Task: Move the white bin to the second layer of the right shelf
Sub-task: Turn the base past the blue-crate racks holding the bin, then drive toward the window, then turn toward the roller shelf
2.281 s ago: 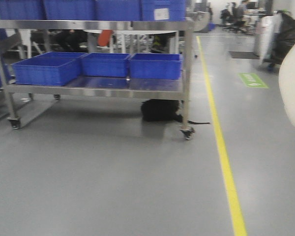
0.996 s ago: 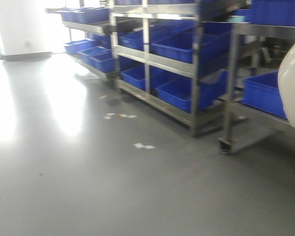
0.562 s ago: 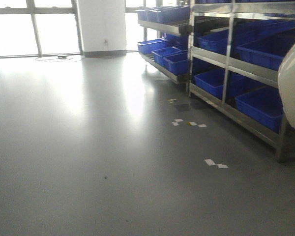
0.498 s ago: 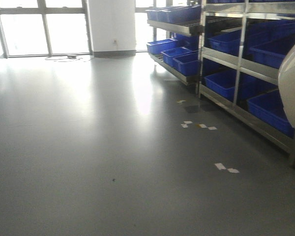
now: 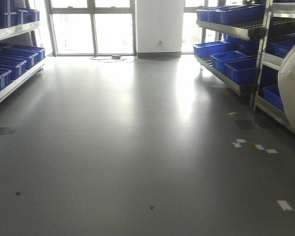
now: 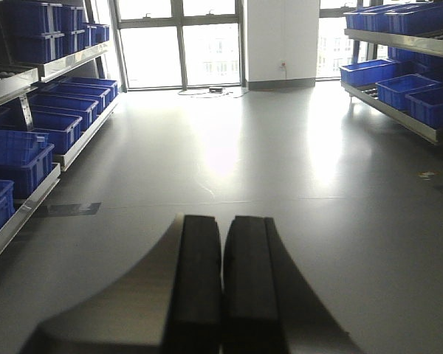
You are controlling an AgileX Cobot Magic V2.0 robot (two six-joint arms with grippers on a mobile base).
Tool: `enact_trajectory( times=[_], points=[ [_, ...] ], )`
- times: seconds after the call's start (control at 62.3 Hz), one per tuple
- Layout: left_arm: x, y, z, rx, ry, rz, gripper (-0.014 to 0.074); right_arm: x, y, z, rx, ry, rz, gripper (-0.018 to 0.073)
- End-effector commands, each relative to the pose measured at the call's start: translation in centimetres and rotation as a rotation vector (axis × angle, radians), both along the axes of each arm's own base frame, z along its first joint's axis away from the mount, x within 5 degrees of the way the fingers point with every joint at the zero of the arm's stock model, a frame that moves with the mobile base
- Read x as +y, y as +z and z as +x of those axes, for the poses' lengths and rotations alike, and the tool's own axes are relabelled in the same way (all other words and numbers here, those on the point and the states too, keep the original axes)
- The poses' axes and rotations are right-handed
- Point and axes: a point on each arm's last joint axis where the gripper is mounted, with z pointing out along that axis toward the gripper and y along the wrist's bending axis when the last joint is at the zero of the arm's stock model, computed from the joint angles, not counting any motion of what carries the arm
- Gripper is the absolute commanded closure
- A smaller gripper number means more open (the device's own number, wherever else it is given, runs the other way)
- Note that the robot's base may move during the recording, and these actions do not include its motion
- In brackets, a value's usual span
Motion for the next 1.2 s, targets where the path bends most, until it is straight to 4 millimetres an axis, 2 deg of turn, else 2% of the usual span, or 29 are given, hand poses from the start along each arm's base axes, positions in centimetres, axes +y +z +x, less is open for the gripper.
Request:
enact_trajectory(
  times=[0.0, 1.188],
  points=[
    [0.03, -0.41, 0.03, -0.060, 0.002, -0.010, 0.0512, -0.03, 1.75, 0.34, -0.120, -0.007, 0.010, 0.0532],
    [0.03, -0.41, 0.03, -0.060, 0.002, -0.010, 0.0512, -0.03, 1.76, 0.34, -0.120, -0.007, 0.010, 0.0532]
  ],
)
